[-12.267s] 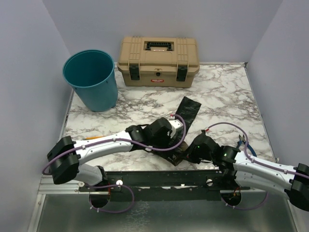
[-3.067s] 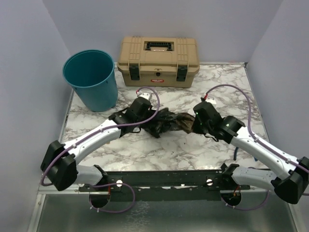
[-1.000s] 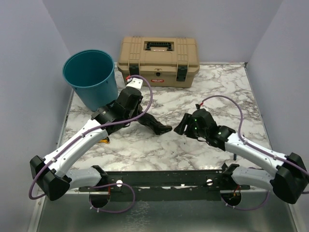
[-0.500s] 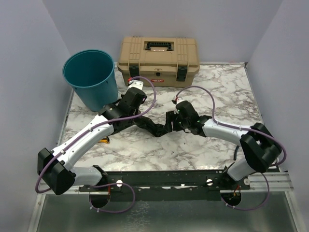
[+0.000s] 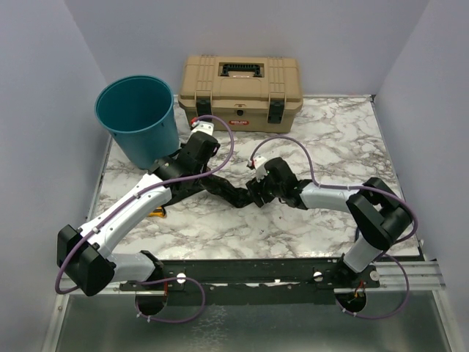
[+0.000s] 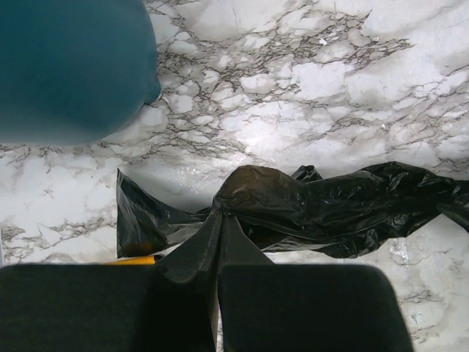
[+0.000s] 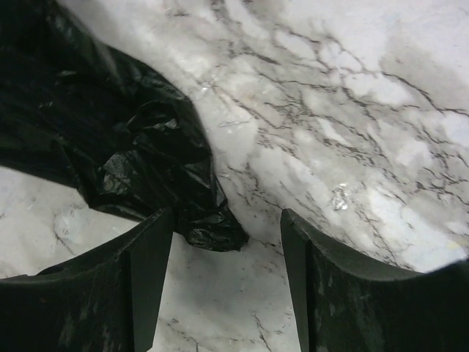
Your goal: Put the trash bags into the trash bin
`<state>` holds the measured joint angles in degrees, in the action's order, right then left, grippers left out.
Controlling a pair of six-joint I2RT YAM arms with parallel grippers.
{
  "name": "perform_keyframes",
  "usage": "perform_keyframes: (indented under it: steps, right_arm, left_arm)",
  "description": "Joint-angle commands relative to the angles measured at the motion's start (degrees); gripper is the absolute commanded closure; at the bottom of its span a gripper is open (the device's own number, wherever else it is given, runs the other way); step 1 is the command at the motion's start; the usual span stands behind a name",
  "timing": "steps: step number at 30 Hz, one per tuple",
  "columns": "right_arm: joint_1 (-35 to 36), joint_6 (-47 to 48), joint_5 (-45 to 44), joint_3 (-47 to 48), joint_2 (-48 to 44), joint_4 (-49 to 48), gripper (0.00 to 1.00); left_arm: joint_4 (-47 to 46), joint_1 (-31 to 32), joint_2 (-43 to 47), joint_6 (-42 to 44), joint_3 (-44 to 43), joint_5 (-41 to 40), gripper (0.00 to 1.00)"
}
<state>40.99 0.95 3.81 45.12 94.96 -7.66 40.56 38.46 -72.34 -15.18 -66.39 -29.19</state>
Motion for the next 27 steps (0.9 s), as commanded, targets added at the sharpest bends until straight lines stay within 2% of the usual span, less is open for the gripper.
perform_keyframes:
  steps: [1,7,14,18,20,21,24,27]
  right_arm:
    - [-0.34,6.13,8.40,-1.27,1.12,-4.15,0.36]
    - [-0.30,6.23,11.06,-2.48,1.40,-4.81,0.37]
    - [-0.40,7.93,8.31,-1.98,5.24,-3.61,0.39]
    - [-0.51,7.49,5.25,-1.81,7.02,-5.98,0.53]
    - [-0.54,7.58,5.14,-1.33,6.93,-5.94,0.67]
    - [-0.59,7.65,5.22,-1.08,6.91,-5.77,0.78]
    - [-0.67,6.61,4.73,-0.21,7.00,-5.21,0.98]
    - [-0.59,3.23,3.66,0.63,4.75,-3.81,0.99]
  left_arm:
    - [0.76,-0.77,1.14,0.50,0.95,0.01,1.00]
    - [0.77,-1.28,1.40,0.85,1.08,0.94,1.00]
    - [0.80,-1.68,1.63,0.96,1.26,1.79,1.00]
    - [0.86,-1.73,1.75,1.07,1.20,2.37,1.00]
    - [0.89,-1.80,1.83,1.11,1.18,2.60,1.00]
    - [0.86,-1.81,1.88,1.07,1.22,2.63,1.00]
    - [0.84,-1.83,1.89,0.80,1.26,2.57,1.00]
    - [0.56,-1.90,1.64,0.75,1.35,2.77,1.00]
